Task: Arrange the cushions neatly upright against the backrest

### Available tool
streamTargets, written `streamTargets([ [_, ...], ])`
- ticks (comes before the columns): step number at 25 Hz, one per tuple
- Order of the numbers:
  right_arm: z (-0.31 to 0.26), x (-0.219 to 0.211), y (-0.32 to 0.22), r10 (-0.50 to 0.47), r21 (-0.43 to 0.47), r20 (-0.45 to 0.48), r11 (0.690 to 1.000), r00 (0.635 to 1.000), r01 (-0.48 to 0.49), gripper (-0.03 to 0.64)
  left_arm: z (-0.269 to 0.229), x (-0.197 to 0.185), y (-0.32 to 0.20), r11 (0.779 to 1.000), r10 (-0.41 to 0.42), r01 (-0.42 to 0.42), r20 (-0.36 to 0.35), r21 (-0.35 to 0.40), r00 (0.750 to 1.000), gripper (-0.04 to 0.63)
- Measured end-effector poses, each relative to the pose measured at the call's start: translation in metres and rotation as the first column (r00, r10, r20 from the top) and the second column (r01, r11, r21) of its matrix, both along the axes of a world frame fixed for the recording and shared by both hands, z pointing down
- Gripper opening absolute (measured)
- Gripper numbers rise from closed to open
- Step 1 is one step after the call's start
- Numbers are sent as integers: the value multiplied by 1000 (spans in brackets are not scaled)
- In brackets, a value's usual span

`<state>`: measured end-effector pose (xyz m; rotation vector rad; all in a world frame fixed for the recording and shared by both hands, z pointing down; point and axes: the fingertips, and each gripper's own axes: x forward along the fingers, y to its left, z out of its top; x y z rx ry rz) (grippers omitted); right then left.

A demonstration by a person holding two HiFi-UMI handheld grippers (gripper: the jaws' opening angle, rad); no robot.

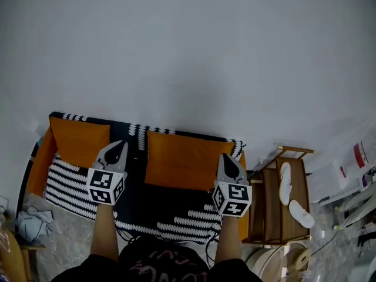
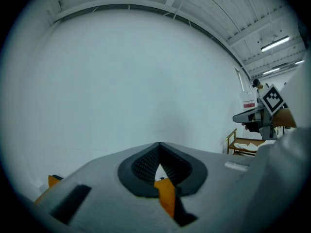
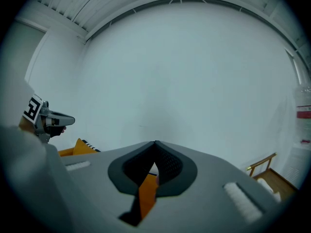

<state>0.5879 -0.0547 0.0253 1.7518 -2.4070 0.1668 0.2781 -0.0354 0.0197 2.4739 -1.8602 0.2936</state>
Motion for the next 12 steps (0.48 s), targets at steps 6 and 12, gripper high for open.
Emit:
streamTargets([
  [6,-1,-6,0,-7,3,-6,1000,1000,7,8,-5,0,0,1000,4,-4,15,18,1000,-2],
  [12,-5,-11,-2,-11,18,-6,1000,1000,11,8,-11,-3,-1,999,2,-2,10,38,1000,-2],
])
